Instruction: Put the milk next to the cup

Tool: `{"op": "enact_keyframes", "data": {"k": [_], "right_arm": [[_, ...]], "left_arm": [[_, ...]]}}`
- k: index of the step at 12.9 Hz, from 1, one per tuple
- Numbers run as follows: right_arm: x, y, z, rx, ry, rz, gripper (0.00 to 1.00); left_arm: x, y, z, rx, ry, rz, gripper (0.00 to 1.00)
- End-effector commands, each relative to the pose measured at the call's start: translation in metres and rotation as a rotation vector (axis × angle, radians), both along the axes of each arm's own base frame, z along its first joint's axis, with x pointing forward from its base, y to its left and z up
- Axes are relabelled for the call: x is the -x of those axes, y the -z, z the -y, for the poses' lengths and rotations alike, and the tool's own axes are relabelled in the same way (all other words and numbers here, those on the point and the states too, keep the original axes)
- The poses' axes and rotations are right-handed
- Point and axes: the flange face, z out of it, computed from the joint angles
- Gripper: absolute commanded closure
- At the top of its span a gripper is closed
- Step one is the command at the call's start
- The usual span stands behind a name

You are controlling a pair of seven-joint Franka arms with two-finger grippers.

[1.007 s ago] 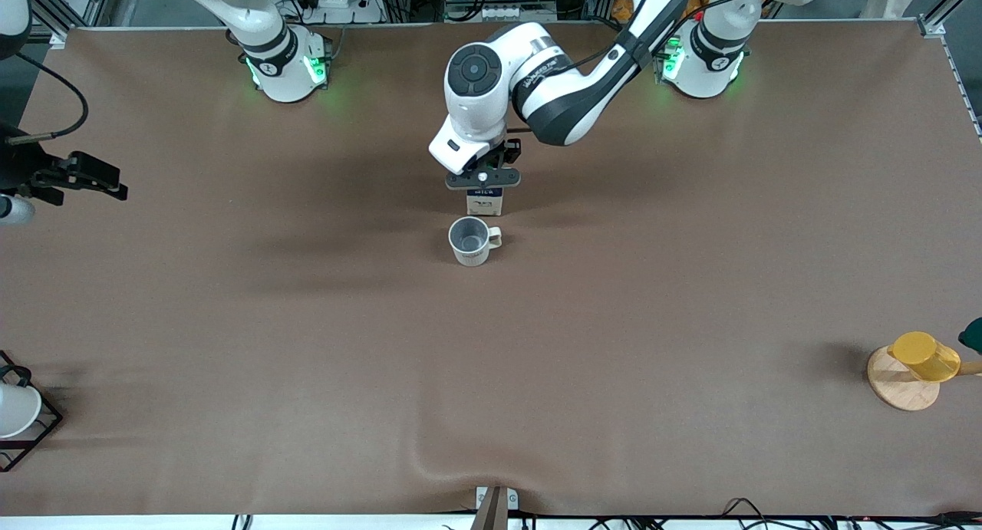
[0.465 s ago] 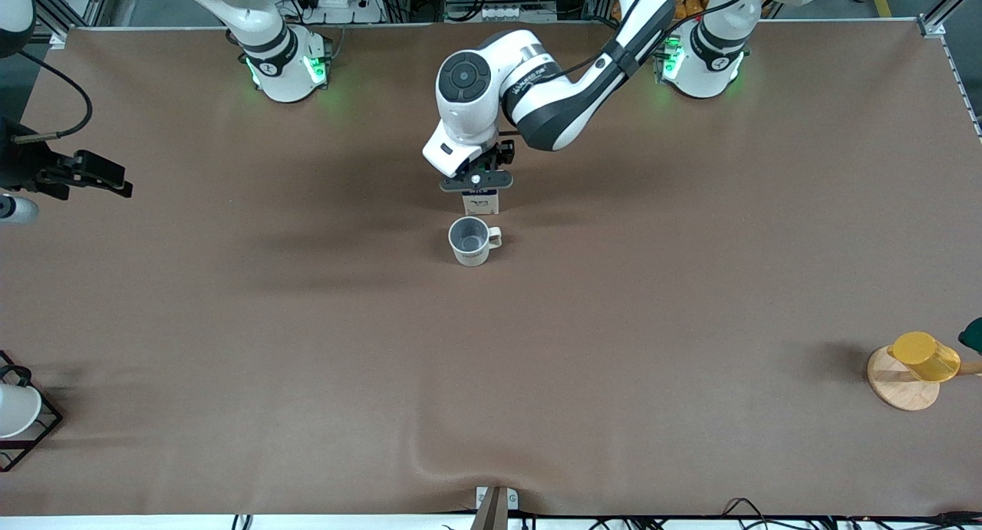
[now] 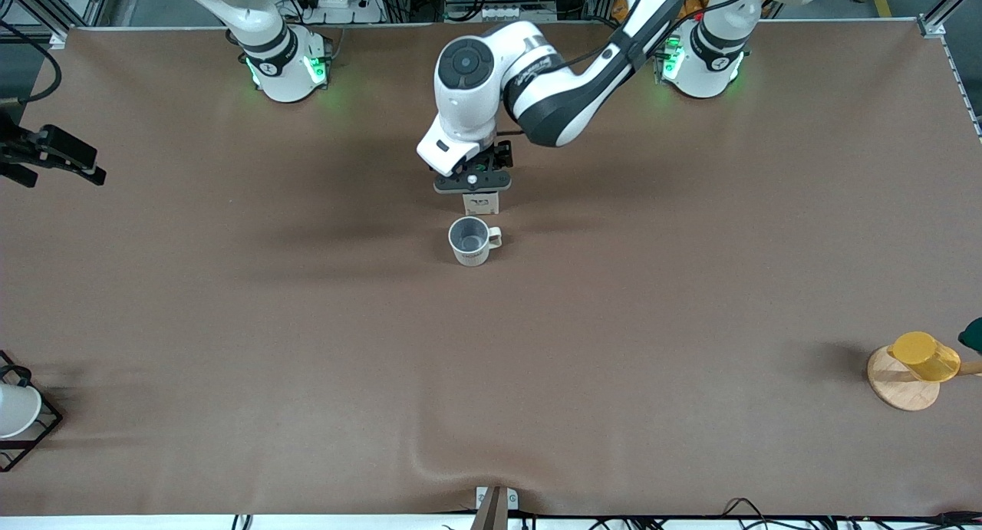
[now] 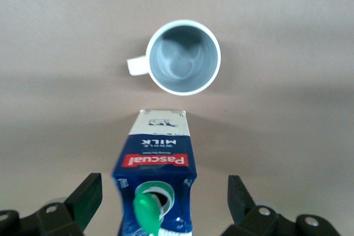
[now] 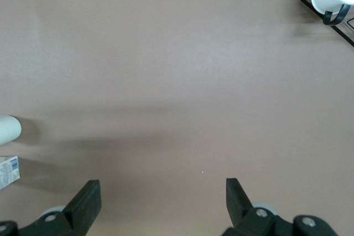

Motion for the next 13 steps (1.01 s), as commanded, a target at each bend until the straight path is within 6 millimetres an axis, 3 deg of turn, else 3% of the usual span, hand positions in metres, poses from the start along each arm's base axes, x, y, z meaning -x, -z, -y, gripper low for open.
{"op": "enact_keyframes", "data": {"k": [1, 3, 5, 8, 13], "right_arm": [[0.002, -0.003, 0.002, -0.027, 0.024, 0.009, 0.00], [0.002, -0.002, 0.002, -0.027, 0.024, 0.006, 0.00], [0.000, 0.002, 0.002, -0.021, 0.023, 0.001, 0.00], [0.000, 0.003, 0.002, -0.020, 0.021, -0.003, 0.00], [-0.001, 0.006, -0.002, -0.020, 0.017, -0.010, 0.00]], "left_arm": [[-0.025, -0.087, -0.061, -0.034, -0.093, 0.078, 0.00], [-0.067, -0.143, -0.132, -0.019, -0.192, 0.137, 0.00], [-0.106, -0.179, -0.205, -0.003, -0.239, 0.191, 0.00], [-0.141, -0.188, -0.293, -0.046, -0.243, 0.165, 0.00], [-0.158, -0.211, -0.405, -0.081, -0.180, 0.144, 0.00]]}}
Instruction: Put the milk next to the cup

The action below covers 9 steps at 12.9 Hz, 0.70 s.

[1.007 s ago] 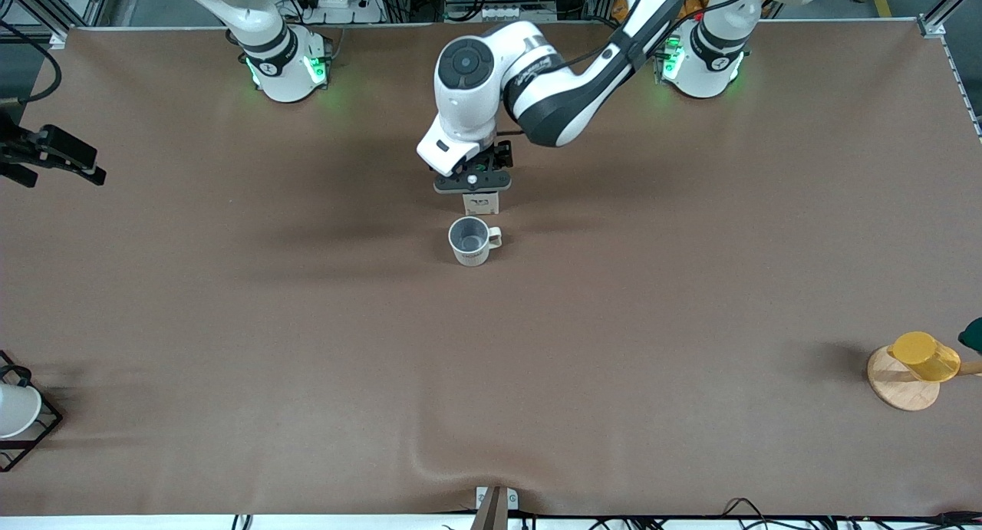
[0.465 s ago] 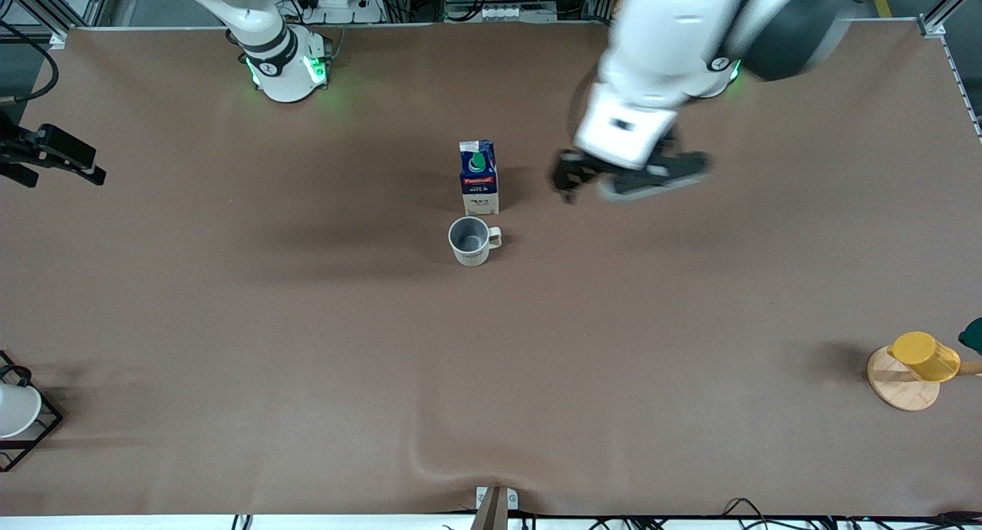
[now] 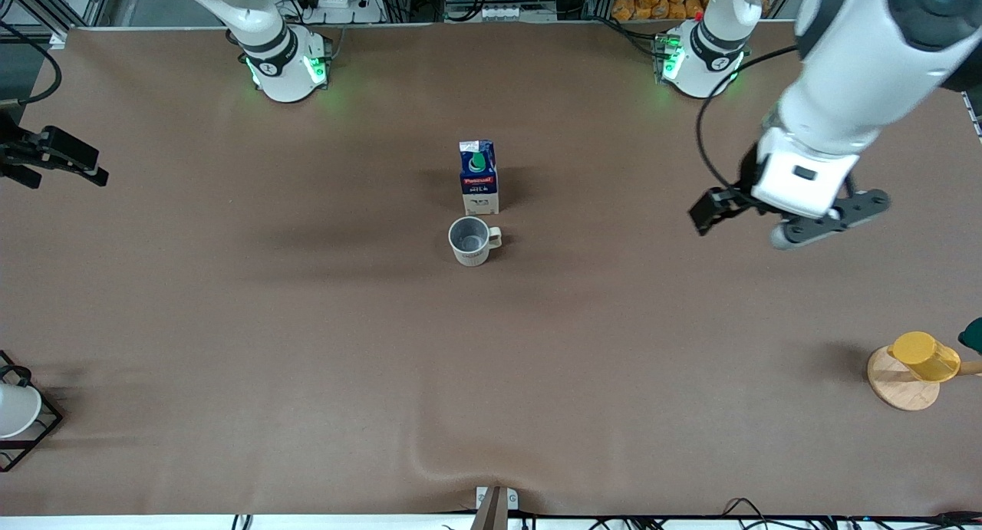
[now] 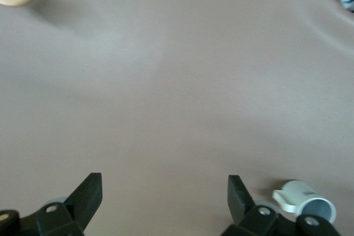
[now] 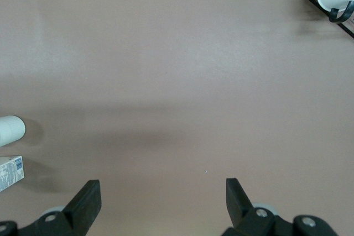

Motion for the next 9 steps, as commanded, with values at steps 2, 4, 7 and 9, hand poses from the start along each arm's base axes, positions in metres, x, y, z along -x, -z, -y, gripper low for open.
{"op": "enact_keyframes", "data": {"k": [2, 4, 7, 9], "right_arm": [[0.001, 0.000, -0.003, -0.012, 0.012, -0.001, 0.00], [0.001, 0.002, -0.002, -0.015, 0.012, -0.008, 0.00], [0.001, 0.003, -0.004, -0.017, 0.010, -0.011, 0.00], [0.001, 0.003, -0.003, -0.017, 0.012, -0.011, 0.00]], "left_arm": [[0.012, -0.028, -0.071, -0.039, 0.083, -0.004, 0.00], [0.016, -0.031, -0.098, -0.035, 0.139, -0.046, 0.00], [0.026, -0.039, -0.127, -0.027, 0.195, -0.074, 0.00], [0.029, -0.039, -0.140, -0.027, 0.249, -0.096, 0.00]]}}
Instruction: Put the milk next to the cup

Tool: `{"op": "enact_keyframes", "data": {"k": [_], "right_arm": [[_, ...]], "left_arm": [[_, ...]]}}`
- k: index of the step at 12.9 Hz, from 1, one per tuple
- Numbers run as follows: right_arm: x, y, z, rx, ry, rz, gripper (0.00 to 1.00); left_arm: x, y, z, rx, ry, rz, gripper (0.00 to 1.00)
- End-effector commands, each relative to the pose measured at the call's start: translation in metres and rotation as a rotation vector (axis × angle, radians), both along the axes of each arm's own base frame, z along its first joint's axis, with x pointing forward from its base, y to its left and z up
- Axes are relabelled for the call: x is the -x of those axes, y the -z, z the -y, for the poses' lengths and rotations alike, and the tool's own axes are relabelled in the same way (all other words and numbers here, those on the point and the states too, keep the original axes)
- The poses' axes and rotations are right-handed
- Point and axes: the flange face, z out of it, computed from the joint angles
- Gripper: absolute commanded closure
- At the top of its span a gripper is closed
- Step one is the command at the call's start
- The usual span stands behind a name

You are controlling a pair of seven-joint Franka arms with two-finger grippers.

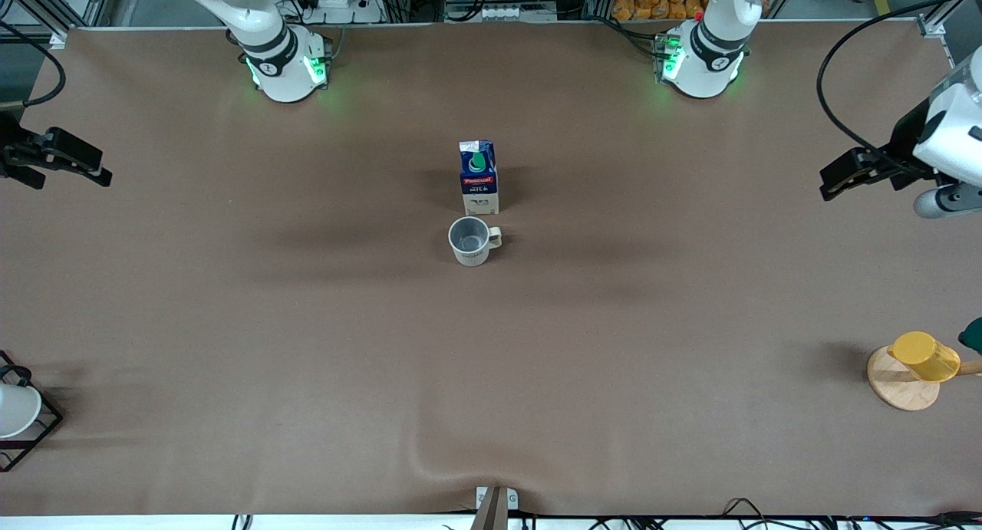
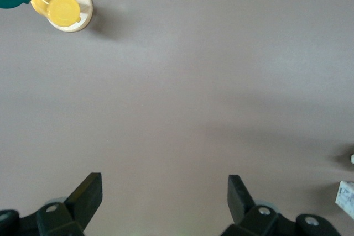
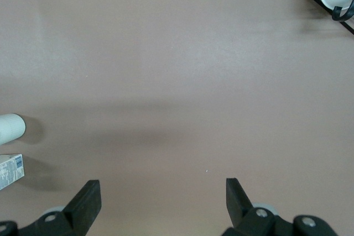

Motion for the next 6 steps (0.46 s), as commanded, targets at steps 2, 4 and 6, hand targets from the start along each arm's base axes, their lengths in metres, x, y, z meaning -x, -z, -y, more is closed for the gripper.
{"op": "enact_keyframes", "data": {"k": [2, 4, 6], "right_arm": [[0.0016, 0.0000, -0.0007, -0.016, 0.015, -0.004, 0.00], [0.0010, 0.0007, -0.0007, -0.016, 0.015, -0.004, 0.00], [0.0012, 0.0008, -0.0007, -0.016, 0.015, -0.006, 0.00]], "left_arm": [[0.0107, -0.0027, -0.0178, 0.031, 0.088, -0.030, 0.00], [0.0111, -0.0057, -0.0170, 0.052, 0.084, -0.024, 0.00], [0.0150, -0.0090, -0.0103, 0.053, 0.095, -0.027, 0.00]]}}
